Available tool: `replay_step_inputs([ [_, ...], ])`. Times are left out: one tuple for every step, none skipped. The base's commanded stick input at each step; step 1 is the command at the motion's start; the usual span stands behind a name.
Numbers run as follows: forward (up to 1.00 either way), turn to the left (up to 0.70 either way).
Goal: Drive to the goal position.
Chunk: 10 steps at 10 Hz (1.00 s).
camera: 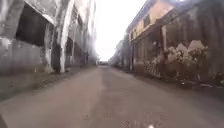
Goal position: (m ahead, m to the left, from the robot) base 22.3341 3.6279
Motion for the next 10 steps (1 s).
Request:
replay_step_inputs([
  [1.0, 0.0],
  [1.0, 0.0],
  [1.0, 0.0],
  [1.0, 0.0],
  [1.0, 0.0],
  [1.0, 0.0],
  [1.0, 0.0],
  [1.0, 0.0],
  [1.0, 0.0],
  [1.0, 0.0],
])
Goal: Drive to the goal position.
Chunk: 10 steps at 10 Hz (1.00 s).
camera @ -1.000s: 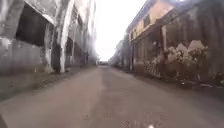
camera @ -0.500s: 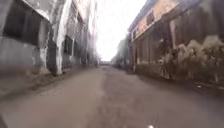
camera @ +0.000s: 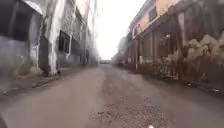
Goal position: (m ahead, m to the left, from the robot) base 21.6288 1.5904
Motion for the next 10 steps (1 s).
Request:
replay_step_inputs([
  [1.0, 0.0],
  [1.0, 0.0],
  [1.0, 0.23],
  [1.0, 0.05],
  [1.0, 0.0],
  [1.0, 0.0],
  [1.0, 0.0],
  [1.0, 0.0],
  [1.0, 0.0],
  [1.0, 0.0],
])
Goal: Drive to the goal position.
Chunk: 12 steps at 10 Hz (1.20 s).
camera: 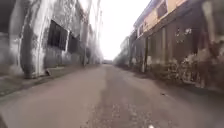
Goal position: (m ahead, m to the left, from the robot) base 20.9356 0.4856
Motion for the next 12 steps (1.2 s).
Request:
replay_step_inputs([
  [1.0, 0.0],
  [1.0, 0.0],
  [1.0, 0.0],
  [1.0, 0.0],
  [1.0, 0.0],
  [1.0, 0.0],
  [1.0, 0.0],
  [1.0, 0.0],
  [1.0, 0.0],
  [1.0, 0.0],
  [1.0, 0.0],
  [1.0, 0.0],
])
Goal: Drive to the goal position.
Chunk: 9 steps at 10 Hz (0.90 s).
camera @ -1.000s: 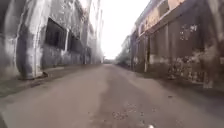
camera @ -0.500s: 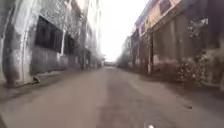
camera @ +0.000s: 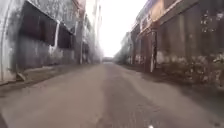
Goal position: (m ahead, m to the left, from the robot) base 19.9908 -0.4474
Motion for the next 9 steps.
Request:
replay_step_inputs([
  [1.0, 0.0],
  [1.0, 0.0],
  [1.0, 0.0],
  [1.0, 0.0],
  [1.0, 0.0],
  [1.0, 0.0],
  [1.0, 0.0],
  [1.0, 0.0],
  [1.0, 0.0],
])
